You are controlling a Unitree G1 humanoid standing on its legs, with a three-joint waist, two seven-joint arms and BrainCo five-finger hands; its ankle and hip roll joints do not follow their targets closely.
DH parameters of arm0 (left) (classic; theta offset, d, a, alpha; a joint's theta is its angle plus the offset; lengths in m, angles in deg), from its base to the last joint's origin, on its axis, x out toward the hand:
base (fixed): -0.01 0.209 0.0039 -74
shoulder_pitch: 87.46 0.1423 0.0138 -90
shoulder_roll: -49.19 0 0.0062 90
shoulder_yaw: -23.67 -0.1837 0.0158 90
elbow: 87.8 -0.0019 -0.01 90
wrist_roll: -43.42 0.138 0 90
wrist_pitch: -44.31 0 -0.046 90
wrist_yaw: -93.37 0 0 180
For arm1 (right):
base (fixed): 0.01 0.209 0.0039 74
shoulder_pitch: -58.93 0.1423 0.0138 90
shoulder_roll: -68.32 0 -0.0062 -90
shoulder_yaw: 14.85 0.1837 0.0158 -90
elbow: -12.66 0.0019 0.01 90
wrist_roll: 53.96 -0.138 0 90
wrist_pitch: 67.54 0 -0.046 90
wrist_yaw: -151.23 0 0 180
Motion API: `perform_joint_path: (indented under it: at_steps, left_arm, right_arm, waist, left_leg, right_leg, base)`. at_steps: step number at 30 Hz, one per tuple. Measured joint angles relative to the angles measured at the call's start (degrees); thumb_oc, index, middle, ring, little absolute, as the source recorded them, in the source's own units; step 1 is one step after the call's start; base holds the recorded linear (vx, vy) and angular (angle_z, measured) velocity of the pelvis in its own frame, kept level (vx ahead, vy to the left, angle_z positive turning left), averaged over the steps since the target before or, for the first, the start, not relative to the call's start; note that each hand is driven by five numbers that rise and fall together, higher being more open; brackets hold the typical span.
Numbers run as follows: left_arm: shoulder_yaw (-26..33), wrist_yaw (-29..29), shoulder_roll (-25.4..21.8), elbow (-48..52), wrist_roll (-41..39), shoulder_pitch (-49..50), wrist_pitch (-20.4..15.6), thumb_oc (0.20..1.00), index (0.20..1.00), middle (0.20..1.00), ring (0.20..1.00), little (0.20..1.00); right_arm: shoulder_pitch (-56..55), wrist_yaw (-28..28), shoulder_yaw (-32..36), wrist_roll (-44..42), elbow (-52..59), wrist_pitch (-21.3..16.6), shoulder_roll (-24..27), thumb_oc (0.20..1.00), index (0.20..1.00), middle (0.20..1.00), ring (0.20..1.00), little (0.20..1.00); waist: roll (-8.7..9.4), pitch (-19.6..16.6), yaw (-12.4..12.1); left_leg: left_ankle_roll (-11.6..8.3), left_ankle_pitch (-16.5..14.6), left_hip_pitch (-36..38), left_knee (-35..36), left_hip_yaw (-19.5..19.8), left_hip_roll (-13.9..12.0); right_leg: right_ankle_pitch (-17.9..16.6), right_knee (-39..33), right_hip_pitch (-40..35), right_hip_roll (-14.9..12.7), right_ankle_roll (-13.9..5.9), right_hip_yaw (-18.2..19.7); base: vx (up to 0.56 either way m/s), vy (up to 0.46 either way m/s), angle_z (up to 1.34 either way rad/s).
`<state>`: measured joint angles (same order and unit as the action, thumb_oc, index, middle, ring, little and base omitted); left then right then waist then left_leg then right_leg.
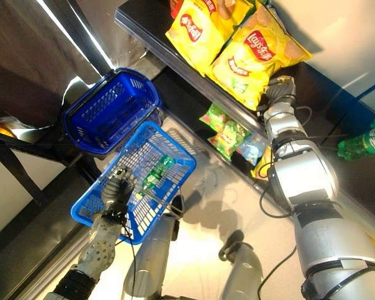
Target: Pick up the snacks into the basket
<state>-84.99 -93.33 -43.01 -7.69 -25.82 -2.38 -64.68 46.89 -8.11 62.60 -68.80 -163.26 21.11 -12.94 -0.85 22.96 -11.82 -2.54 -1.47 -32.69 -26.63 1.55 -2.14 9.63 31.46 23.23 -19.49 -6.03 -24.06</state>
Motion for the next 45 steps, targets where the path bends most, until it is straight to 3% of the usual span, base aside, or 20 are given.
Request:
perform_joint_path:
  at_steps: [4,11,26,45]
  left_arm:
    - [-0.31,-0.1,0.01,-0.03,0.0,-0.12,0.0,0.2,0.2,0.2,0.2,0.2]
    - [-0.44,-0.57,0.26,-0.21,-0.03,-0.07,-0.28,0.2,0.2,0.2,0.2,0.2]
    - [-0.5,-0.84,0.41,-0.09,-0.34,0.11,-0.62,0.2,0.2,0.2,0.2,0.2]
    - [-0.48,-0.34,0.2,-0.09,-2.02,0.89,-0.83,0.2,0.2,0.2,0.2,0.2]
  right_arm:
    - [-0.67,1.04,1.42,-4.65,0.02,-0.23,-0.06,1.0,1.0,1.0,1.0,1.0]
    - [-2.22,2.42,5.7,-15.72,4.61,-5.45,0.38,1.0,1.0,1.0,1.0,1.0]
    - [-2.9,2.37,10.83,-30.61,5.58,-10.93,7.75,1.0,1.0,1.0,1.0,1.0]
    - [-2.85,-3.44,9.68,-36.44,5.82,-11.25,12.37,1.0,1.0,1.0,1.0,1.0]
  waist:
    - [0.01,-0.01,0.01]
    - [-0.01,-0.02,-0.02]
    - [-0.13,-0.07,-0.04]
    - [-0.15,-0.07,-0.24]
  left_leg:
    - [0.08,-0.11,-0.05,-0.26,-0.04,0.12]
    - [0.15,-0.03,-0.37,-0.06,0.05,0.35]
    - [0.79,-0.24,-0.91,0.24,-0.33,0.59]
    - [0.79,0.05,-0.86,1.32,0.15,1.32]
  right_leg:
    - [-0.08,-0.28,-0.19,0.14,-0.14,-0.06]
    - [-0.07,-0.43,-0.12,0.04,-0.3,-0.24]
    - [0.07,-1.11,-0.48,-0.69,-0.96,-1.24]
    - [0.25,-1.23,-0.63,-0.88,-1.23,-1.79]
  base:
    - [0.01,-0.007,0.0]
    - [0.02,-0.008,0.02]
    - [0.02,-0.011,0.04]
    - [0.01,-0.011,0.01]
